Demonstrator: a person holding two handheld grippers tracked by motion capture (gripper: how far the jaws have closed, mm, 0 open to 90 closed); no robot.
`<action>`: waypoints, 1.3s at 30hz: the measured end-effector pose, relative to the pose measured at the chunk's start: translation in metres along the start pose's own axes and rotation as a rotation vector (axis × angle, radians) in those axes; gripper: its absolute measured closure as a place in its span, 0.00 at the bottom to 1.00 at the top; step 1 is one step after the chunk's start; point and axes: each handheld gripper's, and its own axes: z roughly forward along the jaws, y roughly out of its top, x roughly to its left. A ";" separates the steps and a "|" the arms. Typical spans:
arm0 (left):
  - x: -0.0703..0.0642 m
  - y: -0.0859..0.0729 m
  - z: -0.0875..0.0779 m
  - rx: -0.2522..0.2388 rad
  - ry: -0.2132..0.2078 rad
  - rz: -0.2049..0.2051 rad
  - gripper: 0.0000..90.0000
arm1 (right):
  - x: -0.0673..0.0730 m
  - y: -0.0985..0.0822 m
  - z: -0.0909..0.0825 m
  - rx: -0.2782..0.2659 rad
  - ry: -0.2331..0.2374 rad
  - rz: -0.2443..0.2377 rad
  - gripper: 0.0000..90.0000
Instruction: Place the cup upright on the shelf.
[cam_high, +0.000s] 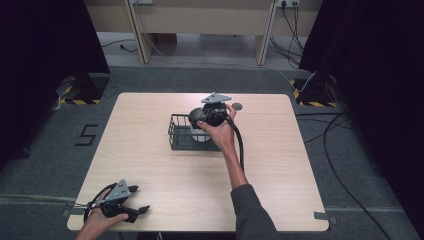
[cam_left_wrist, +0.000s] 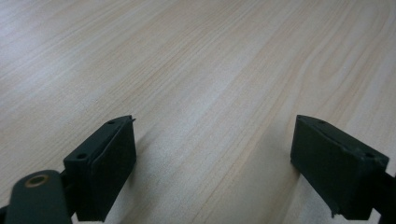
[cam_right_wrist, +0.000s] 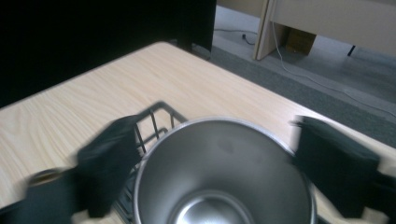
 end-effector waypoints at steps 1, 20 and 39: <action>0.000 0.000 0.000 0.000 0.000 -0.001 0.15 | 0.000 0.002 -0.002 0.001 -0.005 0.000 0.17; 0.000 0.000 0.000 0.001 0.001 -0.002 0.15 | -0.001 0.007 -0.044 -0.054 0.016 0.012 0.17; 0.000 0.000 0.000 0.001 0.002 -0.003 0.15 | 0.008 -0.003 -0.070 -0.062 0.043 -0.005 0.17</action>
